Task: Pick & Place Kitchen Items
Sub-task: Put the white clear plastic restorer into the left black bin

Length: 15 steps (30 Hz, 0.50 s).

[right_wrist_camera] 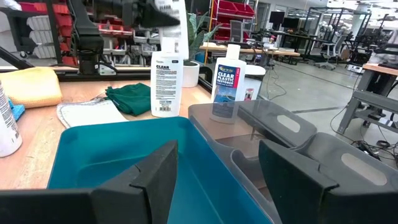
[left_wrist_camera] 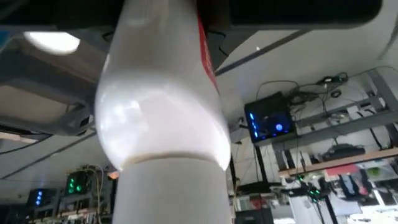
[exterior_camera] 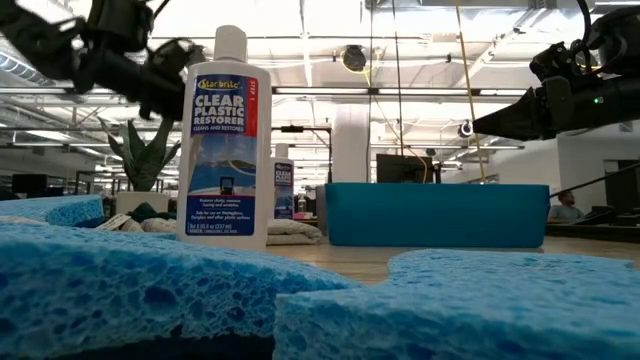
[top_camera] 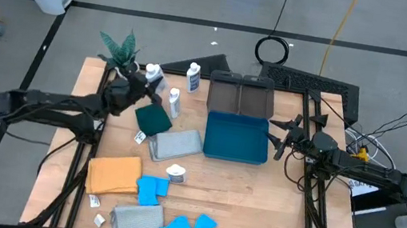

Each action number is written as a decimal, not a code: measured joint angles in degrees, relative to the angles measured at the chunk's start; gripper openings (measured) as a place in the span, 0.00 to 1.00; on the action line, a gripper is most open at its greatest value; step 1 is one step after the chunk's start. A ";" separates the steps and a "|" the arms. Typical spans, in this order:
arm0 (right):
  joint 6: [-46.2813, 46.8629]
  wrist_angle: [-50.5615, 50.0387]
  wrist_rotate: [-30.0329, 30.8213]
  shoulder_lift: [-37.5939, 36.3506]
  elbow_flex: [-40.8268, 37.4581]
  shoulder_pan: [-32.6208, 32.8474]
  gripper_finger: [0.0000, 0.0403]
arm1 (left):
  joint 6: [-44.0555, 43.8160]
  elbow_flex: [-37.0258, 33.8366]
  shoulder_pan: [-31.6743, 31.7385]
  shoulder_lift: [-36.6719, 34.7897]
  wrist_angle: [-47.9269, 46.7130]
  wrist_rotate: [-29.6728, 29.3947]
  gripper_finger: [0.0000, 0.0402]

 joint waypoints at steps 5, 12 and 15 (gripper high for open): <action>0.00 0.00 0.00 0.01 0.02 0.02 0.53 | -2.43 11.47 -1.32 -0.55 -16.34 7.35 0.21; -0.02 0.02 0.00 0.00 0.00 0.00 0.53 | 2.83 23.52 -6.49 3.11 -21.70 12.46 0.21; 0.00 0.02 0.00 0.02 0.00 0.01 0.53 | 3.21 29.11 -8.09 5.81 -29.10 10.14 0.21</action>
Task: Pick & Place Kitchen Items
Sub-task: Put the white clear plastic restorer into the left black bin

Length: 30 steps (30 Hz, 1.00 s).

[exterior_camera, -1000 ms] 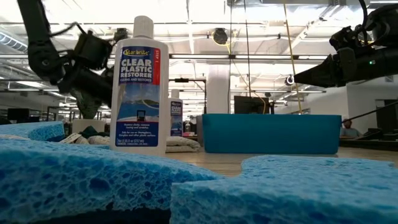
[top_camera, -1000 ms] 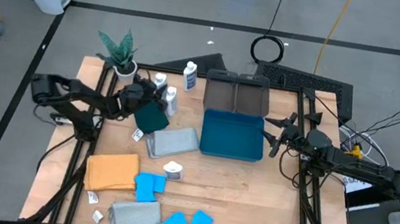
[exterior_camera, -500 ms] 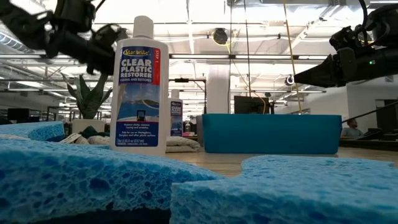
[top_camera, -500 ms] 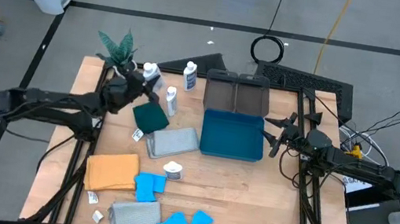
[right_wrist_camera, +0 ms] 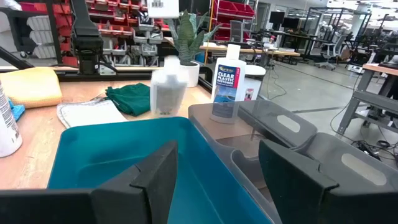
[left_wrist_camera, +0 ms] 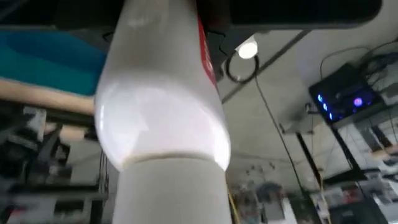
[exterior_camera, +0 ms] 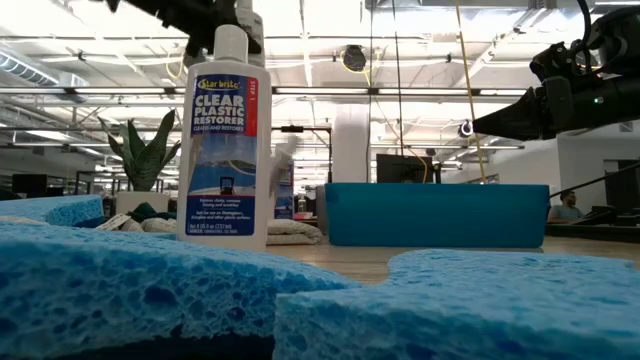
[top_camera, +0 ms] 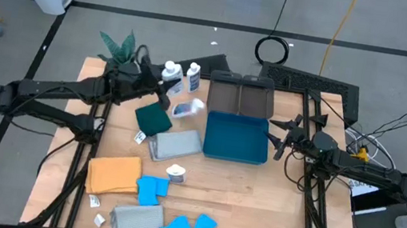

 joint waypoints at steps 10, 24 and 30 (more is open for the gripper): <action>-9.38 0.59 1.48 -0.04 0.00 -0.01 0.53 | 0.96 4.06 -2.09 7.54 -0.23 14.70 0.21; 10.95 5.75 -0.88 0.17 0.00 0.08 0.52 | 1.39 3.99 -3.39 21.45 6.91 29.29 0.21; 20.96 13.63 1.66 0.66 -0.01 -0.03 0.53 | 2.51 3.97 -2.49 27.36 14.76 34.36 0.21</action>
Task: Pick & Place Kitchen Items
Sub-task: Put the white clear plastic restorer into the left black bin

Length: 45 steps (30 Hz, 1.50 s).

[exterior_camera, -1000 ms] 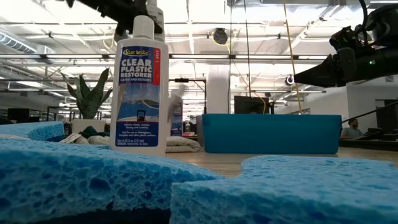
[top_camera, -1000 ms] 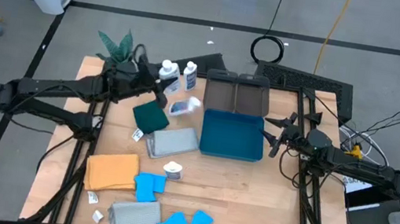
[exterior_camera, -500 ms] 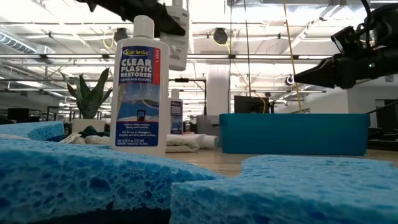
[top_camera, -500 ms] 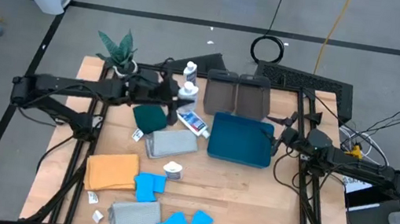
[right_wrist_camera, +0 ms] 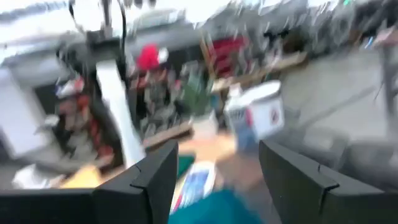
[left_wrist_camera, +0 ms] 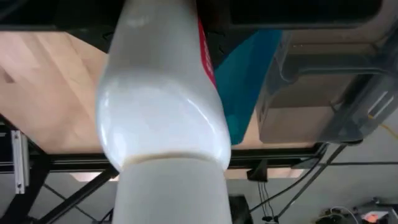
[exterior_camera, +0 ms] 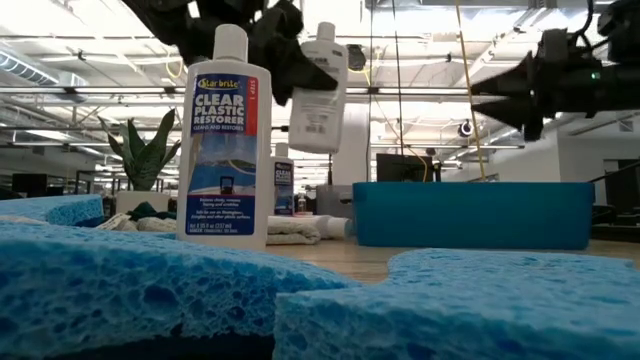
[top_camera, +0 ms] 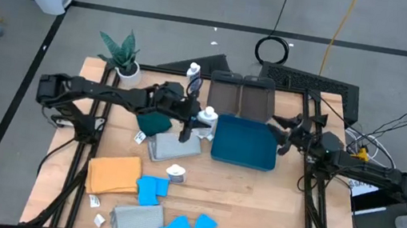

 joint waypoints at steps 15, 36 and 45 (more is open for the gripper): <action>-7.69 14.47 7.21 20.20 12.40 -2.98 0.53 | 1.35 0.00 6.24 1.37 3.48 1.68 0.21; -12.53 14.89 -18.13 69.71 53.18 -8.54 0.62 | 6.49 0.00 4.75 3.80 11.99 -28.99 0.21; -12.50 14.34 -18.18 78.63 60.81 -8.13 0.67 | 8.24 0.00 4.75 4.29 11.83 -29.21 0.21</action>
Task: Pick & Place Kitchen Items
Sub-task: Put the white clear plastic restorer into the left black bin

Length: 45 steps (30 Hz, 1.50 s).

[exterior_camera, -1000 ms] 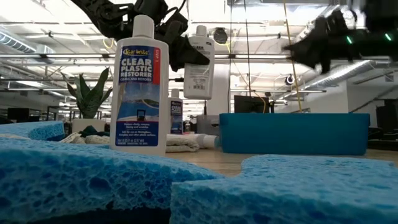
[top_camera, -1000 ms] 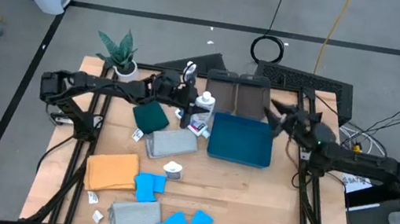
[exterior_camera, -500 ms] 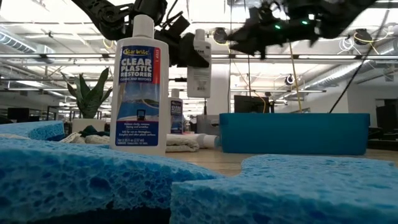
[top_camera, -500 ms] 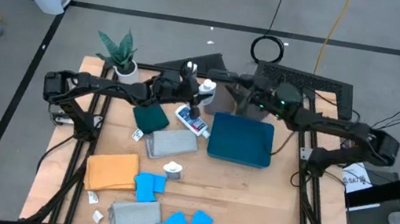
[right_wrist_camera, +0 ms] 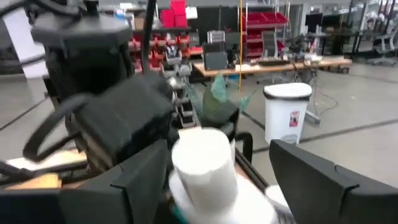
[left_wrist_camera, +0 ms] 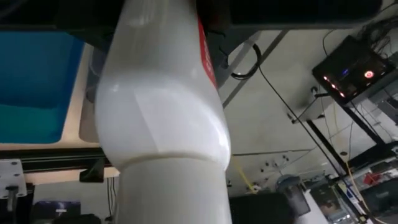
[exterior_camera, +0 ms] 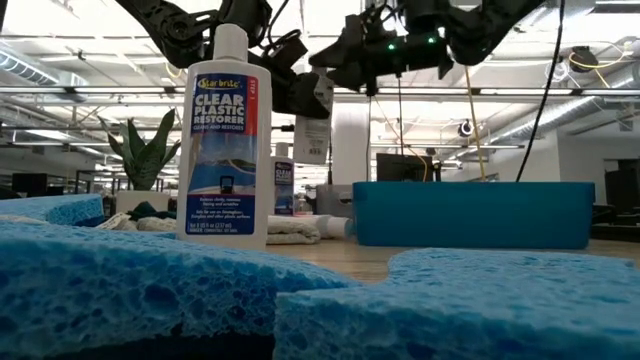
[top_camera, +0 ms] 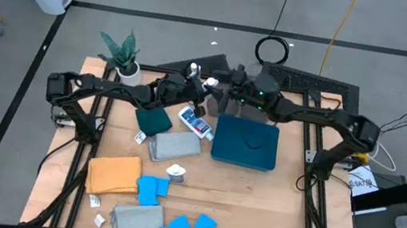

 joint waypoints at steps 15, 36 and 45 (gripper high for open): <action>-6.37 0.91 2.90 1.25 0.08 0.57 0.23 | -3.46 -0.02 0.00 -0.02 -0.72 0.00 0.25; -5.97 -2.20 -1.16 -1.97 -0.40 -10.67 0.21 | -9.73 0.02 0.85 -0.13 -4.50 -0.48 0.89; -0.84 6.21 -0.92 10.59 -0.49 -15.21 0.21 | -9.77 0.02 0.91 -0.13 -3.73 -0.50 0.90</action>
